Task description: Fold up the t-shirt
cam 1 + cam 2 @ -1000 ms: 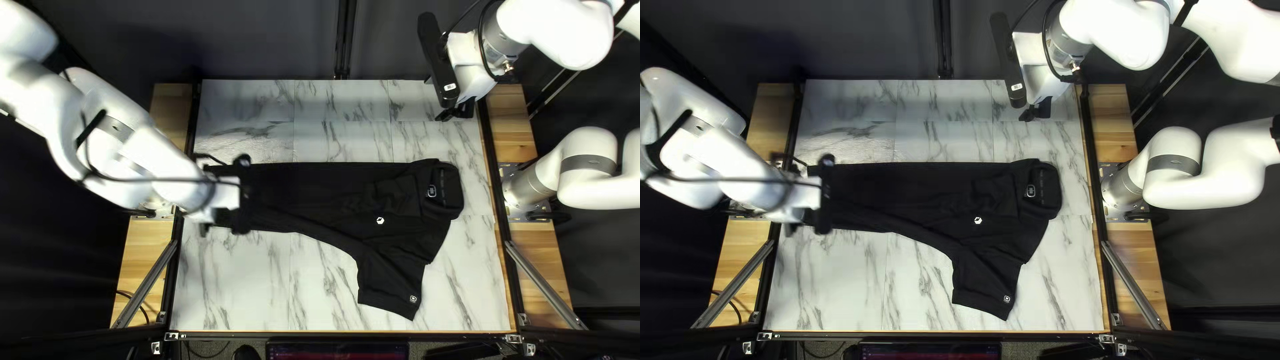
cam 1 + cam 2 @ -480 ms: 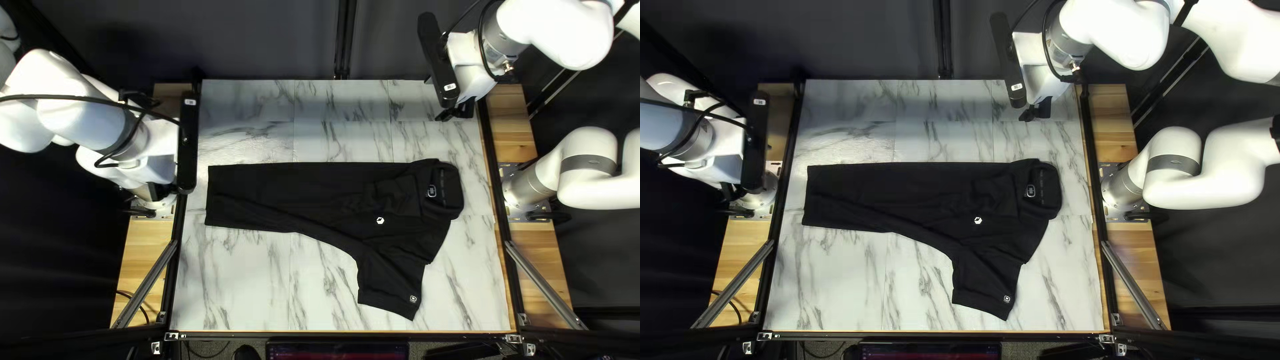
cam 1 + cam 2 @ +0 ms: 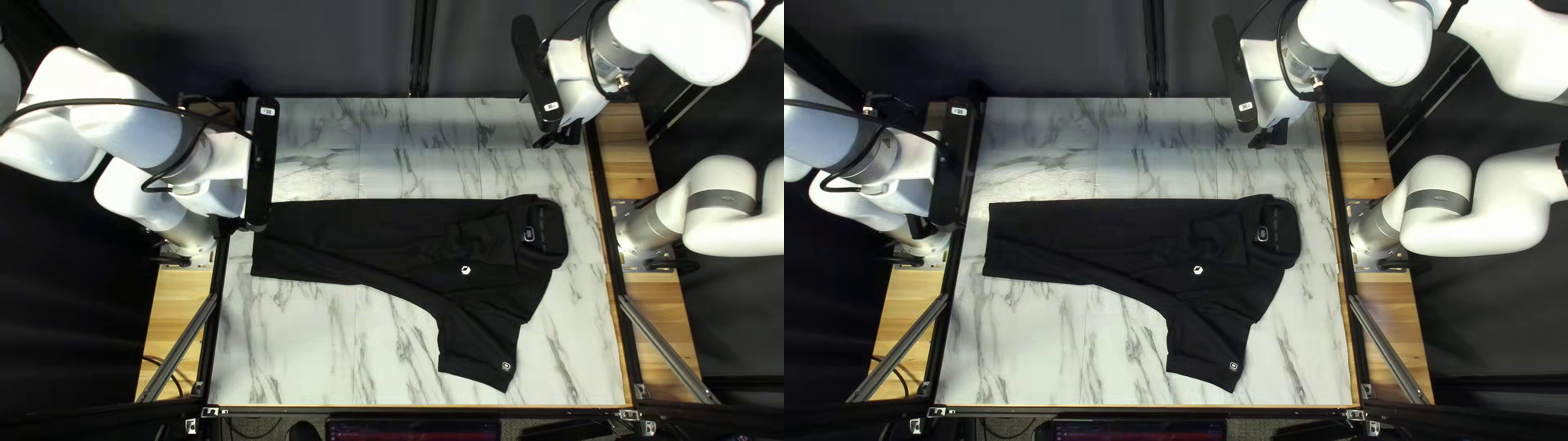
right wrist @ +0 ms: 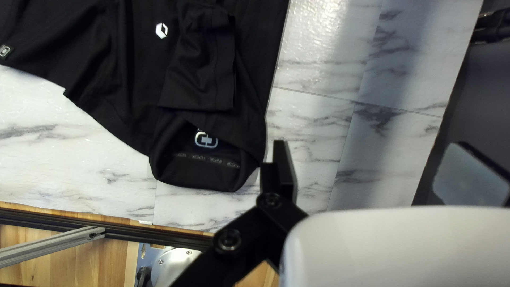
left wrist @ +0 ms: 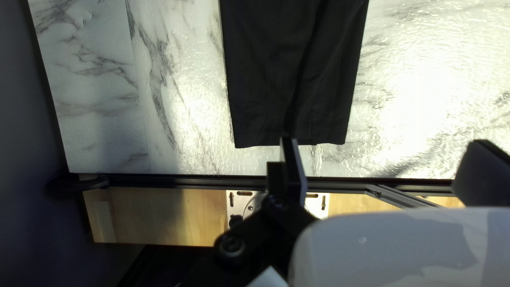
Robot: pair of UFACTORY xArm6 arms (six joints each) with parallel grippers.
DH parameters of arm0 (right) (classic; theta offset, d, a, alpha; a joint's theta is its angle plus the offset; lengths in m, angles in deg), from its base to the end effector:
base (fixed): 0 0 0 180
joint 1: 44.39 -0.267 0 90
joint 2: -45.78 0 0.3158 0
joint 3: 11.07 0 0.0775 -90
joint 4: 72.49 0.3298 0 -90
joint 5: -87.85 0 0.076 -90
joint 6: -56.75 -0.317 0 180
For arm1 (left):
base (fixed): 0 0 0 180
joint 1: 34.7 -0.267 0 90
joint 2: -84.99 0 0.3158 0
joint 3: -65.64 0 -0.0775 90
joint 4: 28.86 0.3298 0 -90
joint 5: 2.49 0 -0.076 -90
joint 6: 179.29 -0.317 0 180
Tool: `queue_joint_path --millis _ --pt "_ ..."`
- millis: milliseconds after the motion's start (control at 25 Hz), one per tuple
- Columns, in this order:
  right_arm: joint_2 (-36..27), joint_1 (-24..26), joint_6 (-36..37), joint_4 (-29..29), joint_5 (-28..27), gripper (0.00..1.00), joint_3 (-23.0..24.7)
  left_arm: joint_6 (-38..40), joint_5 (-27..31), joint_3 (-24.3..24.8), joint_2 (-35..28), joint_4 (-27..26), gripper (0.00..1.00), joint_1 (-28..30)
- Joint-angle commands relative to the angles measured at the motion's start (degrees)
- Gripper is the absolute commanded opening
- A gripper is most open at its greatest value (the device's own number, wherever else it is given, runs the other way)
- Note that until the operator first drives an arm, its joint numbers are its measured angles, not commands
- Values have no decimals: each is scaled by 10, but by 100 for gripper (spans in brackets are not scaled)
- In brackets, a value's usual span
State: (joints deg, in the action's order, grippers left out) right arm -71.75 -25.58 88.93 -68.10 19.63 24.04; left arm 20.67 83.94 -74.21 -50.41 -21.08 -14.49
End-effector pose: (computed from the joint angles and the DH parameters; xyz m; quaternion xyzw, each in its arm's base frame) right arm 0.3310 -0.0912 0.2925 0.9860 0.1058 0.1274 0.0197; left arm 0.2209 -0.0364 0.2974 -0.9947 0.0012 -0.0953 0.0374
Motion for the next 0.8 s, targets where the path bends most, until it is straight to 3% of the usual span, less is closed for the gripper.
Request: queue_joint_path --millis 40,480,640,800 --pt "0 0 0 0 0 100 0 0 0 0 0 0 100 0" --pt "-1 -7 -6 -8 2 100 3 0 0 0 0 0 100 0" --pt "15 -84 -88 -45 26 100 8 0 0 0 0 0 100 0" --pt "21 -181 -194 -85 63 100 53 0 0 0 0 0 100 0"
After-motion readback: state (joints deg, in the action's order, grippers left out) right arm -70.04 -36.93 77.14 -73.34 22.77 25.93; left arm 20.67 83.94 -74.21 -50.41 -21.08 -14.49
